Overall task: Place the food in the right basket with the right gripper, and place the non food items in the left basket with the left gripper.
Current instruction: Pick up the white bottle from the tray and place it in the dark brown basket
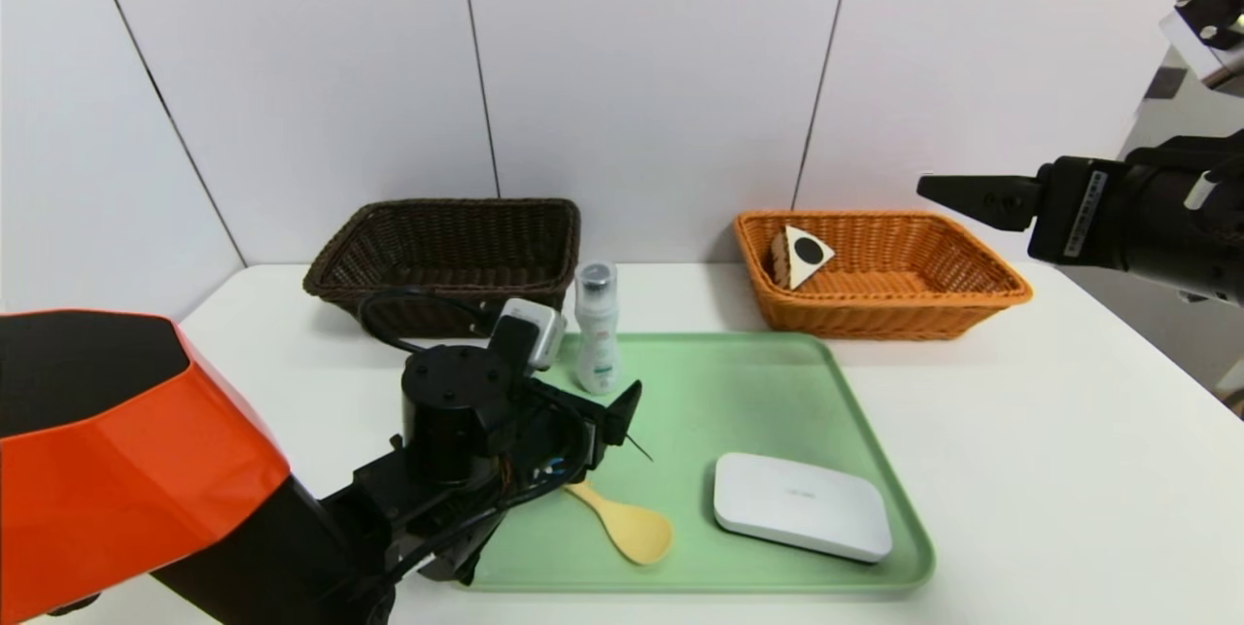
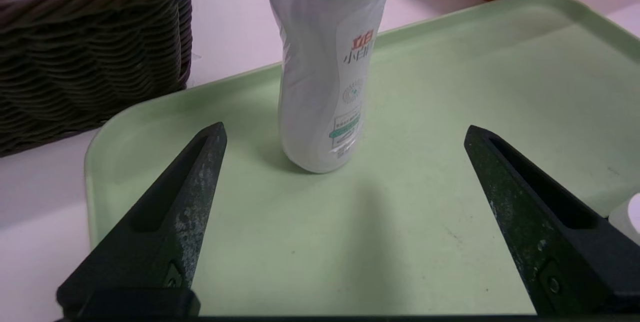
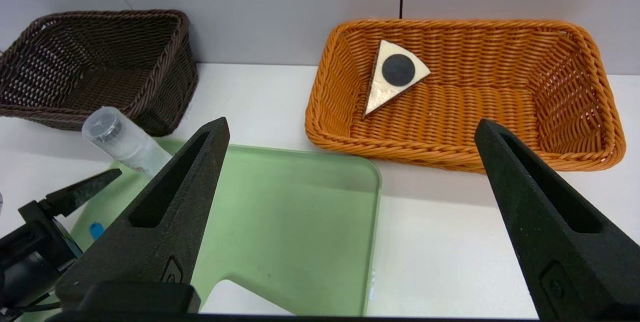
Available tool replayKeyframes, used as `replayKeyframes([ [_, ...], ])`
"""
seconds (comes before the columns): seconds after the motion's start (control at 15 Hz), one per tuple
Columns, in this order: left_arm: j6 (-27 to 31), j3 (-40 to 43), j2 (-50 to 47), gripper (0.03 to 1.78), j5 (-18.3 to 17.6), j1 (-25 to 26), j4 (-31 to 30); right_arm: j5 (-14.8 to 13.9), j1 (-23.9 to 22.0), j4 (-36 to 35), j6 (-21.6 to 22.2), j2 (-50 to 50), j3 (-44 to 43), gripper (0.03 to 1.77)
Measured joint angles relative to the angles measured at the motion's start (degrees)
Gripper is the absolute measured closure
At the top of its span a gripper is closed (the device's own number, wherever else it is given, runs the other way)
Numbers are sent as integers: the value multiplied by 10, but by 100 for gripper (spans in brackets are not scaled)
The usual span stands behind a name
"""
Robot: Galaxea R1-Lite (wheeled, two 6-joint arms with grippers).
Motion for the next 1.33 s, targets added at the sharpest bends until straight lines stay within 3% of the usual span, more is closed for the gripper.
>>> replayKeyframes([
  [1.33,2,-104,57,12,5,-2,3,-1,0,0,-2,-31,28,10],
])
